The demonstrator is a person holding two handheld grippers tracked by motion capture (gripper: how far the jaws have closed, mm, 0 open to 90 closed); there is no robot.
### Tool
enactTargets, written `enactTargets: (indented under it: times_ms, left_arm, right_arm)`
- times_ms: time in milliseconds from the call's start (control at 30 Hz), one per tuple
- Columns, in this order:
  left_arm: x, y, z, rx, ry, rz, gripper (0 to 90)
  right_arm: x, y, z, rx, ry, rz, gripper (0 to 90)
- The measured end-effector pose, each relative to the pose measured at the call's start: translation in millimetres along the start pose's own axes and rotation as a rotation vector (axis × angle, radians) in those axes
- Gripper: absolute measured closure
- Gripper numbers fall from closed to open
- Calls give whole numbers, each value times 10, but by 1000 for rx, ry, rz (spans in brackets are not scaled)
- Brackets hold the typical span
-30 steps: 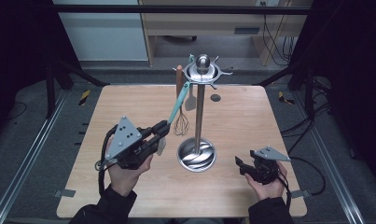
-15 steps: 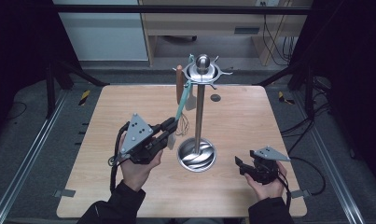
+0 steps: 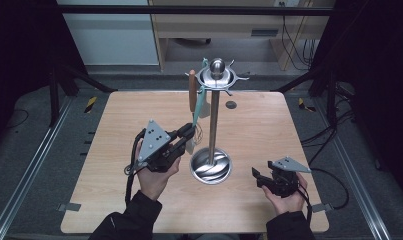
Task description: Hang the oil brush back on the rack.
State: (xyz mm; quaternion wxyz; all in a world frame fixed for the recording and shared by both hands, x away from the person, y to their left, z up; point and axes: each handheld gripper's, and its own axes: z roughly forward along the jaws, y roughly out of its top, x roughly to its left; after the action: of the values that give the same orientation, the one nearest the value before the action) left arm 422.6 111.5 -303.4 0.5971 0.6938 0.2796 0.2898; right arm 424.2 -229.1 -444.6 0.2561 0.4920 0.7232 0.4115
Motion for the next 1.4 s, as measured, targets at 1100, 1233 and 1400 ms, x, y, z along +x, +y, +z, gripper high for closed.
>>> enactTargets:
  times_ms: [1100,1233,1400]
  left_arm:
    - [194,-242,-81,113,-21,0,837]
    - [314,-389,-200,167,-19,-8,806]
    - [448,-598,-323,224,-9,-24,767]
  right_arm:
    - [2,-3,-10,-1,2,8,353]
    - [2,-5,-3,-3,-2,2,351]
    - [6,-8,0,-1,-6,3,348]
